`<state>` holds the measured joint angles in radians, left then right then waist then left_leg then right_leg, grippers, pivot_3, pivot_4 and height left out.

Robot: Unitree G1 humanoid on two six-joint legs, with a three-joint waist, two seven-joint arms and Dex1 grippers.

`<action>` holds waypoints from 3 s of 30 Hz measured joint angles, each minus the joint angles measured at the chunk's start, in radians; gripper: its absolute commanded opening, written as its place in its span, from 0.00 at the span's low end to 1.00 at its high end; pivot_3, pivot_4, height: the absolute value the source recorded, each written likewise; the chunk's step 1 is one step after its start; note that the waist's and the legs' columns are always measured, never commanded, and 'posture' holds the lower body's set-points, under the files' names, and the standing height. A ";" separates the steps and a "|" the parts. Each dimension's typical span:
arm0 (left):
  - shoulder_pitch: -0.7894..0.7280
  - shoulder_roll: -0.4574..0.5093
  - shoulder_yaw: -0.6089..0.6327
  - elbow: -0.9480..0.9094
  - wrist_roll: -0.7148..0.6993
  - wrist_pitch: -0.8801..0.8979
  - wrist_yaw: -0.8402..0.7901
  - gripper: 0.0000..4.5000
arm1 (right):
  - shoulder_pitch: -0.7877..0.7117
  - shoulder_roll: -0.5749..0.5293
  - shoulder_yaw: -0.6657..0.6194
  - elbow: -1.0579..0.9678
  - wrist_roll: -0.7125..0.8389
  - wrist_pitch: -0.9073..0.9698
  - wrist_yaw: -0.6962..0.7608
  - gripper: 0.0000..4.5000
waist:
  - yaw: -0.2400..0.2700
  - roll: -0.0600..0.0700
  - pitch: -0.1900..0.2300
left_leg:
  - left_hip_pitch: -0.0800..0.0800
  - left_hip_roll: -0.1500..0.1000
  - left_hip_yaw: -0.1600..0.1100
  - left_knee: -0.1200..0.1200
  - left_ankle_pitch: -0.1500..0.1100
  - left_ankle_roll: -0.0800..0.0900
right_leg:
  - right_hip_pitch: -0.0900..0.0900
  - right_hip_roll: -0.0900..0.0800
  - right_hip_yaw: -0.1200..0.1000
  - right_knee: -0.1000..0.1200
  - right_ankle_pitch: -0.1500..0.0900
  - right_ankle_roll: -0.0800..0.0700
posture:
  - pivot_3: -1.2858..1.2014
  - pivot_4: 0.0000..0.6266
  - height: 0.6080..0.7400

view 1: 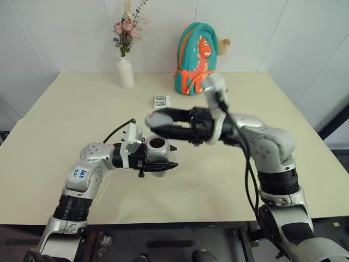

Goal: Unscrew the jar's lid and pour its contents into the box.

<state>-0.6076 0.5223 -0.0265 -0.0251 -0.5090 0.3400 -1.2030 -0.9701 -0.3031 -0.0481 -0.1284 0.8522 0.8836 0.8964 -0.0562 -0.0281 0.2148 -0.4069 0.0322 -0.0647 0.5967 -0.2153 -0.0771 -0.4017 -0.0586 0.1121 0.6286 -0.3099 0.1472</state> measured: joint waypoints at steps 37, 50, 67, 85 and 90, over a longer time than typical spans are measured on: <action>-0.094 0.019 0.099 0.088 -0.003 0.098 0.168 0.46 | 0.493 -0.287 -0.118 0.410 -0.445 -0.619 0.011 1.00 | -0.002 0.000 0.000 | 0.001 -0.001 0.001 0.002 0.000 0.000 | 0.002 0.000 0.002 0.000 0.001 0.002 | 0.52 0.24 1.00; -0.204 0.144 0.077 0.322 0.197 -0.012 0.240 0.46 | 0.386 -0.303 0.051 -0.120 -0.325 -0.333 0.024 1.00 | 0.011 0.001 0.001 | 0.000 -0.001 -0.001 0.002 0.000 0.000 | 0.003 0.000 0.001 -0.002 0.000 0.002 | 0.52 0.24 1.00; -0.371 0.110 -0.222 0.589 0.930 -0.676 0.866 0.46 | 0.393 -0.304 0.058 -0.147 -0.321 -0.293 -0.023 1.00 | 0.027 0.001 0.001 | -0.001 -0.001 -0.001 0.002 0.000 0.000 | 0.002 0.000 0.001 -0.002 0.001 0.003 | 0.52 0.24 1.00; -0.615 0.268 -0.673 0.623 1.940 -0.804 1.843 0.46 | 0.453 -0.288 0.023 -0.141 -0.311 -0.289 -0.059 1.00 | 0.030 0.001 0.001 | -0.003 -0.002 0.000 0.002 0.000 0.000 | 0.000 0.000 0.001 -0.001 0.000 0.004 | 0.52 0.24 1.00; -0.562 0.254 -0.704 0.550 2.054 -0.653 1.982 0.46 | 0.461 -0.284 -0.001 -0.139 -0.303 -0.288 -0.067 1.00 | 0.029 0.000 0.001 | -0.008 -0.002 0.000 0.002 0.001 -0.001 | -0.009 0.000 0.001 0.005 0.000 0.004 | 0.52 0.24 1.00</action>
<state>-1.1698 0.7768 -0.7309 0.5248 1.5454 -0.3134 0.7788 -0.5087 -0.5873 -0.0496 -0.2675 0.5495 0.5954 0.8295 -0.0275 -0.0278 0.2158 -0.4153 0.0300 -0.0644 0.5990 -0.2141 -0.0785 -0.4106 -0.0584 0.1130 0.6338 -0.3104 0.1514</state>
